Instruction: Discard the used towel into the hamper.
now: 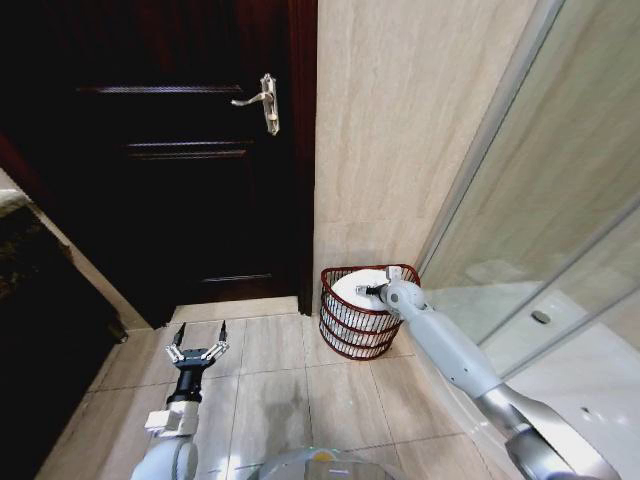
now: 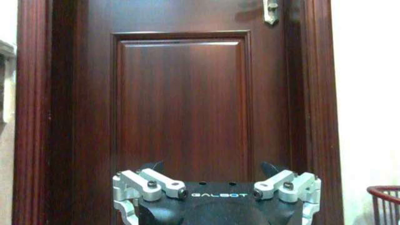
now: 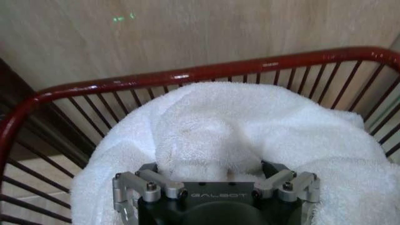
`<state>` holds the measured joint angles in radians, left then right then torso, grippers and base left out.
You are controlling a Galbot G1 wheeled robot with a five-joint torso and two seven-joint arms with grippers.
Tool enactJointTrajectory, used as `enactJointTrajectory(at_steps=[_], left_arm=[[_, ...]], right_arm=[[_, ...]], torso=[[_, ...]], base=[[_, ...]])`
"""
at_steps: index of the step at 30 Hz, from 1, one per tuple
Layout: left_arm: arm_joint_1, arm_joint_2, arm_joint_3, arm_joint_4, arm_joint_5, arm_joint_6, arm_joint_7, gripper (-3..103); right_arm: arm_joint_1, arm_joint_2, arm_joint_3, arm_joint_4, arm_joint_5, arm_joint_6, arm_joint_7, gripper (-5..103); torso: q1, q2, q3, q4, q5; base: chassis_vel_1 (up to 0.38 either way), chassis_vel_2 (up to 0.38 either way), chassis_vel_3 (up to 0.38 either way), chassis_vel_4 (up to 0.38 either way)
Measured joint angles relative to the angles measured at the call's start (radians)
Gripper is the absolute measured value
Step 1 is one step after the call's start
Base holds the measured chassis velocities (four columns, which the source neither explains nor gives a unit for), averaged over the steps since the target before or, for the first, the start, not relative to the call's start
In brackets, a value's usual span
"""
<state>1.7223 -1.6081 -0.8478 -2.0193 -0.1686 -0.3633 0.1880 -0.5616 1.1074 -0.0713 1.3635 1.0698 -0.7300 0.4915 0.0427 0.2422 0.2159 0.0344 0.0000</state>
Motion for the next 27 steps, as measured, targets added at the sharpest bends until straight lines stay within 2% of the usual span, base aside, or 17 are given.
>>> enactJointTrajectory(at_steps=[6,8,9,12,13,15,16,17,18,20,21,22,23,25,26,27], left_arm=[[-0.006,0.000,-0.001,0.000,-0.001,0.004,-0.005,100],[-0.008,0.000,0.002,-0.002,-0.001,0.005,-0.006,100],[-0.008,0.000,0.002,-0.002,-0.001,0.005,-0.006,100],[-0.009,0.000,0.007,-0.009,0.000,0.008,-0.009,100],[-0.009,0.000,0.007,-0.009,0.000,0.008,-0.009,100],[-0.005,0.000,0.009,-0.018,0.001,0.011,-0.006,100],[-0.003,0.000,0.011,-0.023,0.001,0.011,-0.006,100],[-0.003,0.000,0.011,-0.023,0.001,0.011,-0.006,100],[-0.001,0.000,0.013,-0.027,0.001,0.012,-0.006,100],[0.006,0.000,0.018,-0.036,0.001,0.010,-0.007,100],[0.006,0.000,0.018,-0.036,0.001,0.010,-0.007,100],[0.013,0.000,0.023,-0.043,0.002,0.009,-0.009,100],[0.019,0.000,0.028,-0.050,0.002,0.007,-0.014,100],[0.033,0.000,0.040,-0.065,0.002,0.005,-0.031,100],[0.036,0.000,0.042,-0.069,0.002,0.004,-0.035,100],[0.036,0.000,0.042,-0.069,0.002,0.004,-0.035,100]], right_arm=[[0.012,-0.003,0.024,0.030,0.001,0.000,0.008,100],[0.016,-0.022,0.051,0.112,0.034,0.000,0.028,100],[0.016,-0.022,0.051,0.112,0.034,0.000,0.028,100],[-0.023,-0.058,0.120,0.291,0.014,0.040,0.019,100],[-0.023,-0.058,0.120,0.291,0.014,0.040,0.019,100],[-0.085,-0.086,0.163,0.414,-0.073,0.136,-0.024,100],[-0.138,-0.097,0.184,0.473,-0.164,0.212,-0.062,100],[-0.138,-0.097,0.184,0.473,-0.164,0.212,-0.062,100],[-0.214,-0.101,0.221,0.523,-0.303,0.296,-0.122,100],[-0.353,-0.077,0.292,0.577,-0.489,0.413,-0.228,100],[-0.353,-0.077,0.292,0.577,-0.489,0.413,-0.228,100],[-0.427,-0.043,0.338,0.602,-0.577,0.467,-0.263,100],[-0.492,-0.002,0.379,0.623,-0.650,0.512,-0.280,100],[-0.626,0.080,0.456,0.653,-0.777,0.599,-0.314,100],[-0.669,0.111,0.479,0.663,-0.812,0.623,-0.330,100],[-0.669,0.111,0.479,0.663,-0.812,0.623,-0.330,100]], torso=[[0.000,-0.002,-0.001,-0.0002,0.0002],[0.000,-0.003,-0.002,0.0000,-0.0001],[0.000,-0.003,-0.002,0.0000,-0.0001],[-0.001,-0.003,-0.002,0.0005,0.0003],[-0.001,-0.003,-0.002,0.0005,0.0003],[-0.001,-0.004,-0.003,-0.0003,-0.0008],[-0.001,-0.004,-0.003,0.0002,0.0004],[-0.001,-0.004,-0.003,0.0002,0.0004],[-0.001,-0.004,-0.003,-0.0002,-0.0002],[-0.001,-0.004,-0.003,-0.0003,0.0004],[-0.001,-0.004,-0.003,-0.0003,0.0004],[-0.001,-0.005,-0.003,-0.0008,0.0006],[-0.001,-0.005,-0.004,-0.0001,-0.0002],[-0.001,-0.005,-0.004,-0.0002,0.0005],[-0.001,-0.005,-0.004,0.0000,0.0002],[-0.001,-0.005,-0.004,0.0000,0.0002]], base=[[0.000,0.000,0.000,0.000],[0.000,0.000,0.000,0.000],[0.000,0.000,0.000,0.000],[0.000,0.000,0.000,0.000],[0.000,0.000,0.000,0.000],[0.000,0.000,0.000,0.000],[0.000,0.000,0.000,0.000],[0.000,0.000,0.000,0.000],[0.000,0.000,0.000,0.000],[0.000,0.000,0.000,0.000],[0.000,0.000,0.000,0.000],[0.000,0.000,0.000,0.000],[0.000,0.000,0.000,0.000],[0.000,0.000,0.000,0.000],[0.000,0.000,0.000,0.000],[0.000,0.000,0.000,0.000]])
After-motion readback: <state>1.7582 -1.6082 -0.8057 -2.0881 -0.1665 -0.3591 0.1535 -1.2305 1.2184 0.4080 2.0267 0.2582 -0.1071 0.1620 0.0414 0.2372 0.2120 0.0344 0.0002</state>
